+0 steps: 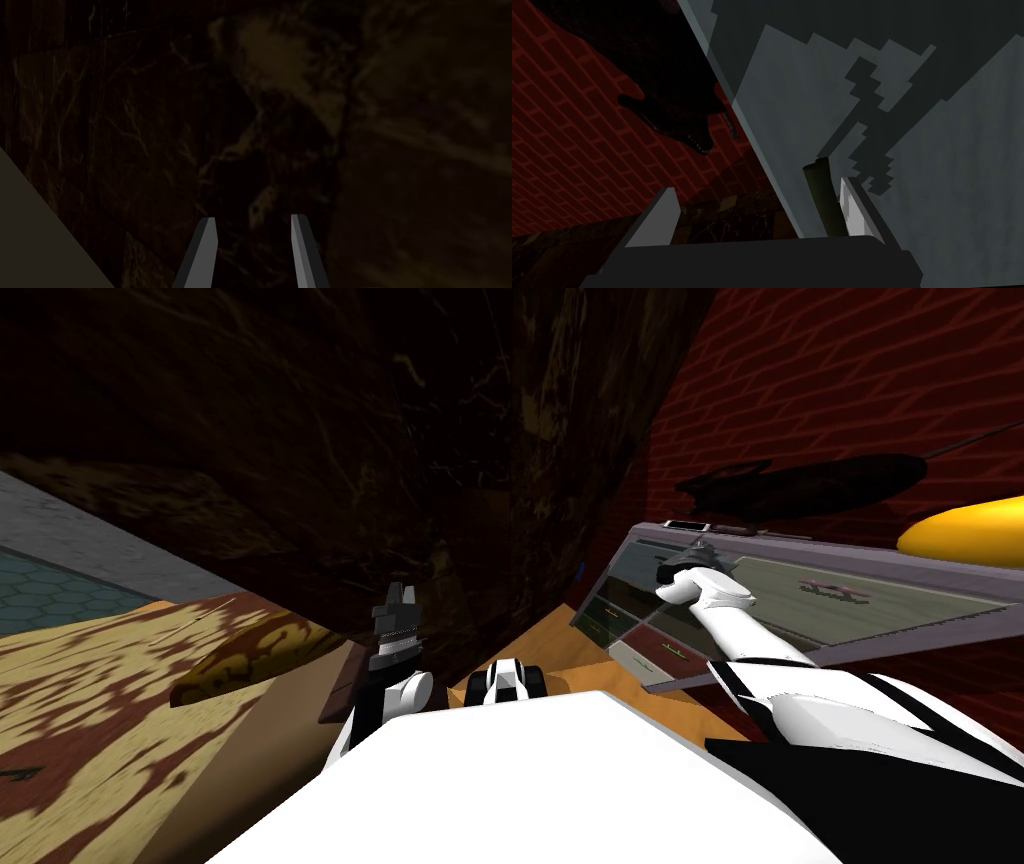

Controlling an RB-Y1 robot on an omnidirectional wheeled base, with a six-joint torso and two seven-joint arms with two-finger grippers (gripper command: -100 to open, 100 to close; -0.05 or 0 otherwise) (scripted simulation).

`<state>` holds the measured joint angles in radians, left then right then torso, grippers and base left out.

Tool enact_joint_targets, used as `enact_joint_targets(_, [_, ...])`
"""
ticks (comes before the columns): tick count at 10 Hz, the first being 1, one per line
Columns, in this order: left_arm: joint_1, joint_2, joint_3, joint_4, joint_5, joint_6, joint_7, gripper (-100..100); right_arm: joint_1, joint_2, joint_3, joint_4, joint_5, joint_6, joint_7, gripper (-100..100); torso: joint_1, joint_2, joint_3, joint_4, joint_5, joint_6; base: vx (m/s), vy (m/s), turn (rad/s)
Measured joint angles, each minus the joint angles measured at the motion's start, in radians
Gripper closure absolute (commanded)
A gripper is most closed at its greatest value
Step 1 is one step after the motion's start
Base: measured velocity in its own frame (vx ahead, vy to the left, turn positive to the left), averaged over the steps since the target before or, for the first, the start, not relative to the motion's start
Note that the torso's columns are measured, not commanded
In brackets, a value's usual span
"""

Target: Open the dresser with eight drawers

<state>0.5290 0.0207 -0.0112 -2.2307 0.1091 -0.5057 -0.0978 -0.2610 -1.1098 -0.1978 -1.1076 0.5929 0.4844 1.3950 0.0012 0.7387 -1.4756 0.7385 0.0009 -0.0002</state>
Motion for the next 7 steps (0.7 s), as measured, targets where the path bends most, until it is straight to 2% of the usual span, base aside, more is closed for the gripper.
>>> enact_joint_targets(1, [0.000, 0.000, 0.000, 0.000, 0.000, 0.000, 0.000, 0, 0.004, -0.016, 0.001, 0.004, -0.024, 0.001, 0.010, -100, 0.001, 0.001, 0.000, 0.002, 0.002, 0.001, -0.004, 0.014, 0.004])
enact_joint_targets(2, [0.000, 0.000, 0.000, 0.000, 0.000, 0.000, 0.000, 0, 0.005, -0.018, 0.001, 0.005, -0.027, 0.001, 0.012, 0, 0.001, 0.001, 0.001, 0.001, 0.002, 0.000, 0.000, 0.000, 0.000])
enact_joint_targets(7, [0.000, 0.000, 0.000, 0.000, 0.000, 0.000, 0.000, 0, 0.007, -0.015, 0.003, 0.007, -0.028, 0.001, 0.012, 0, 0.000, 0.000, 0.000, 0.000, 0.000, 0.000, 0.000, 0.000, 0.000])
